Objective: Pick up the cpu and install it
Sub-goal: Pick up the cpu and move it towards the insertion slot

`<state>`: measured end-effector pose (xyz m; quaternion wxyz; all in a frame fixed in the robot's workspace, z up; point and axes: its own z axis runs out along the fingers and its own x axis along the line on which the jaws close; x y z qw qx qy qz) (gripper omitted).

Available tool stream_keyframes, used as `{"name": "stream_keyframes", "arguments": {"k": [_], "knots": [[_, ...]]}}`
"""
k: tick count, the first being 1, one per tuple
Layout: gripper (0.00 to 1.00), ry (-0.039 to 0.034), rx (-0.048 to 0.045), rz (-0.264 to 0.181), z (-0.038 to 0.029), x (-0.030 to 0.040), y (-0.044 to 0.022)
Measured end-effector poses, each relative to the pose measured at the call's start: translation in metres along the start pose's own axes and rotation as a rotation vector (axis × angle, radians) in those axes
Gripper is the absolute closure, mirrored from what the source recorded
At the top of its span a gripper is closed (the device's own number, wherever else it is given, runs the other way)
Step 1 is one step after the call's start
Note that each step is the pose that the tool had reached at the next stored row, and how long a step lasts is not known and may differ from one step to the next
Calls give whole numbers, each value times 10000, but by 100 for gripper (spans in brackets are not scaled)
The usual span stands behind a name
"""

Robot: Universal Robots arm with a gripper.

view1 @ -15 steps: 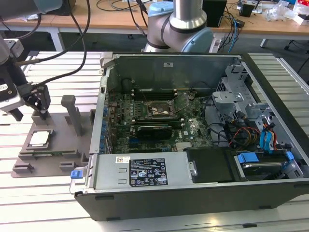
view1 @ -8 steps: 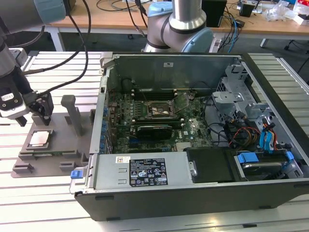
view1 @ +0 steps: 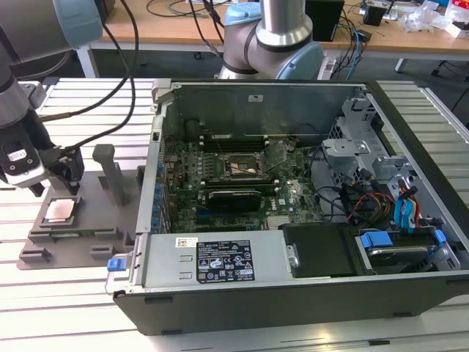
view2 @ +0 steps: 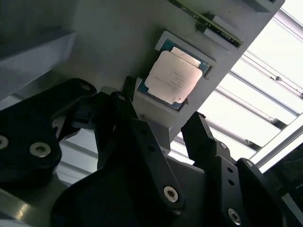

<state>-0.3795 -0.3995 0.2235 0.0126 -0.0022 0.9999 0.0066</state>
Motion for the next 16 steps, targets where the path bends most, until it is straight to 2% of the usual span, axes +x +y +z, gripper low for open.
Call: {"name": "stream_keyframes", "arguments": {"k": [6, 9, 10, 16], "knots": [[34, 0, 3, 0, 79, 2, -1], [34, -1, 191, -5, 85, 2, -1], [34, 1, 208, -7, 91, 2, -2], [34, 3, 210, -62, 203, 7, -11]]}}
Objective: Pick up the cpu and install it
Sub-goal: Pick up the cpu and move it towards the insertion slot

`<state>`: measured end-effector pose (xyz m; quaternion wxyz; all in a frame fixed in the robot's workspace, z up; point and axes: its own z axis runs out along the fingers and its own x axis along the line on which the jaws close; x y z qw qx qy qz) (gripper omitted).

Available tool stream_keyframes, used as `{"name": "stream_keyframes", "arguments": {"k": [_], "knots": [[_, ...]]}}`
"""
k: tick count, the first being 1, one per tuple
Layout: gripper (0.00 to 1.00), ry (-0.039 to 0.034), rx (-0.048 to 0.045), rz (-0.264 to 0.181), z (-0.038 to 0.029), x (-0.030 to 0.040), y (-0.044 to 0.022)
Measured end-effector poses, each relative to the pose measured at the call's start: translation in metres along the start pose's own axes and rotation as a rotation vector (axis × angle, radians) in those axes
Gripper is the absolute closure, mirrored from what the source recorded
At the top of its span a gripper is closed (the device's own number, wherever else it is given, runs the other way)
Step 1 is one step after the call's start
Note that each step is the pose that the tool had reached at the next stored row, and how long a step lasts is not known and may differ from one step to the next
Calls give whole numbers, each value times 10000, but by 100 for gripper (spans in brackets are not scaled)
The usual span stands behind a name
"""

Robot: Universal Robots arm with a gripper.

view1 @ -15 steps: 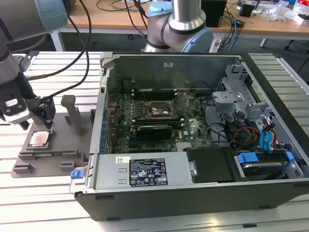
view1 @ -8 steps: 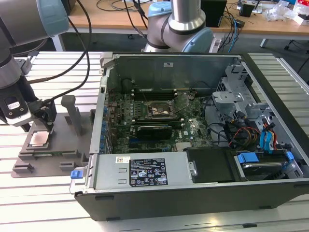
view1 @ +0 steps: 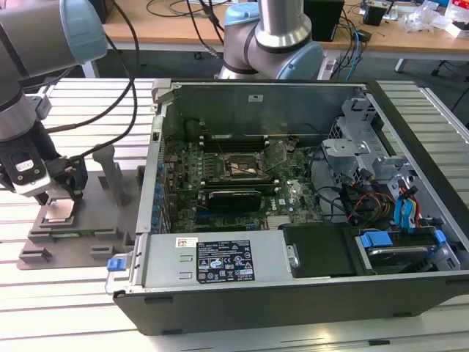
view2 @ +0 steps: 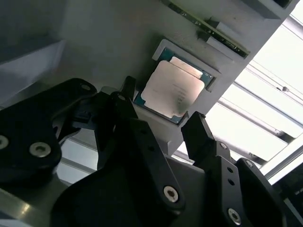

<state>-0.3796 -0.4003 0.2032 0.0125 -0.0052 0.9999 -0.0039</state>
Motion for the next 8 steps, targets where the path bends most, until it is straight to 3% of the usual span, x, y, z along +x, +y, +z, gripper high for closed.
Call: {"name": "stream_keyframes", "arguments": {"k": [3, 8], "knots": [[34, -3, -5, -121, 20, 17, -69], [34, -7, -19, -727, 51, 19, -88]]}}
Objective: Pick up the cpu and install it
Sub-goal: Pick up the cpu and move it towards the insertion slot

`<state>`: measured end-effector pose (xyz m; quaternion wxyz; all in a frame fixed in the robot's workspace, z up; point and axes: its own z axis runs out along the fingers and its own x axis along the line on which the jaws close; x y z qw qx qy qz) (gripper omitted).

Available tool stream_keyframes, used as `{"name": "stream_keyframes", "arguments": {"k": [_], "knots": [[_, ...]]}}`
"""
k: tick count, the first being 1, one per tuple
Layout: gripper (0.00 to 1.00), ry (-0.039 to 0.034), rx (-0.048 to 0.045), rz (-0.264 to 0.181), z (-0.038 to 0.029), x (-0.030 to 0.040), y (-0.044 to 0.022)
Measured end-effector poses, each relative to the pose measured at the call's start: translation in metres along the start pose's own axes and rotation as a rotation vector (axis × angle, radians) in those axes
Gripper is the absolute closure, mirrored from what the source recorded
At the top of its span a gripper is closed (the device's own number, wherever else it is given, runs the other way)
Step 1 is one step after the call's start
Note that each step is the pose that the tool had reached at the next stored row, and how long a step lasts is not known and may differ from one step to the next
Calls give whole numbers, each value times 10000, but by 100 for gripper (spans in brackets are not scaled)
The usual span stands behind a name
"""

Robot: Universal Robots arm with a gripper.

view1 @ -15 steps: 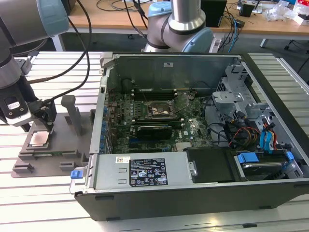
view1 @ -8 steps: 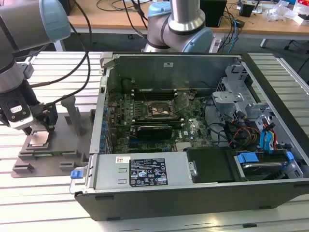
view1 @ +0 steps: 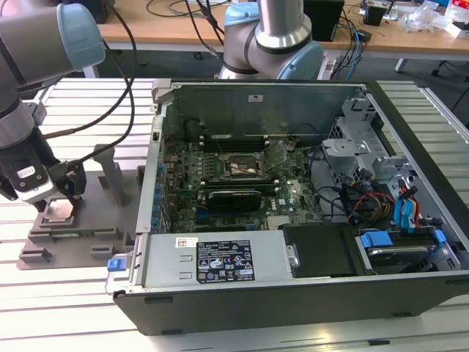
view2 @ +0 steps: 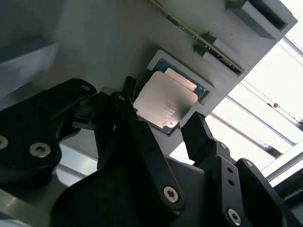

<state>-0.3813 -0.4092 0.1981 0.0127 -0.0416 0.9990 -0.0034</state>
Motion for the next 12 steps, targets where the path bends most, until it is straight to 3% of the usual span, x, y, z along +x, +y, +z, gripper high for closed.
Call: {"name": "stream_keyframes", "arguments": {"k": [2, 6, 7, 9, 12], "knots": [[34, -1, -2, -60, 31, 3, -33], [34, -1, -2, -80, 111, 35, -20], [34, -2, -3, -80, 111, 35, -20], [45, -1, -2, -79, 111, 36, -20], [45, -1, -3, -80, 111, 36, -20]]}}
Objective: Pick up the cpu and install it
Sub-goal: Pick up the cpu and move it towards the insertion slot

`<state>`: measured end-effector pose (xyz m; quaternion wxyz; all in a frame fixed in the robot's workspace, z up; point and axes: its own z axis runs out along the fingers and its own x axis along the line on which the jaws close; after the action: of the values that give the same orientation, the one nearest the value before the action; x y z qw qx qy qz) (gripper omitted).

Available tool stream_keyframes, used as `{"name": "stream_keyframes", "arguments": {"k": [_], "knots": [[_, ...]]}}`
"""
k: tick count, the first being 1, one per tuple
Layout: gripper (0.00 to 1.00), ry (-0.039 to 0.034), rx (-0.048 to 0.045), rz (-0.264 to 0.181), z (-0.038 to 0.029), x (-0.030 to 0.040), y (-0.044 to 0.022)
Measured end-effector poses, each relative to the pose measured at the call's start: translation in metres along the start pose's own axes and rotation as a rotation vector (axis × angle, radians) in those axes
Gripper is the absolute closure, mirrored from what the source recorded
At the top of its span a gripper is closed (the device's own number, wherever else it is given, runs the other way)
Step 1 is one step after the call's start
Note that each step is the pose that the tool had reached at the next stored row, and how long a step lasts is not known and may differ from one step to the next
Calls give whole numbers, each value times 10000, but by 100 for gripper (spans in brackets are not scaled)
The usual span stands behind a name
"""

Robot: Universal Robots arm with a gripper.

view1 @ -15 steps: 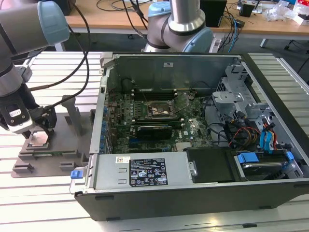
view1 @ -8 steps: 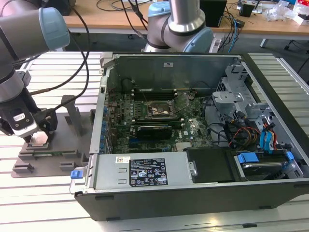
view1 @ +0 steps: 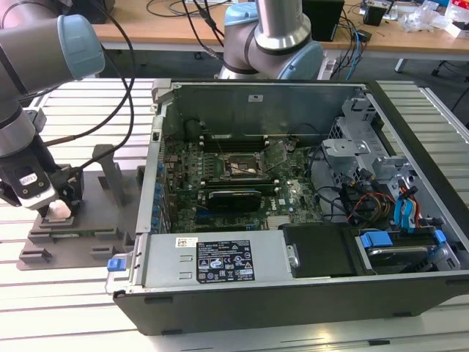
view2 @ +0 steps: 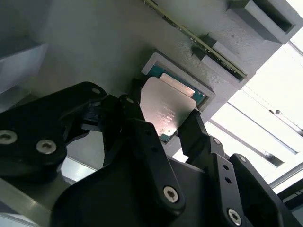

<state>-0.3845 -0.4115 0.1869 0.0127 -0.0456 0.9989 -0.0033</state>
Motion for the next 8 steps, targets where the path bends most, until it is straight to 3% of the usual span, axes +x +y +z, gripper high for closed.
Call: {"name": "stream_keyframes", "arguments": {"k": [3, 8], "knots": [[45, -1, 0, 0, 0, 1, 0], [45, 0, 0, 1, -70, -1, 0]]}}
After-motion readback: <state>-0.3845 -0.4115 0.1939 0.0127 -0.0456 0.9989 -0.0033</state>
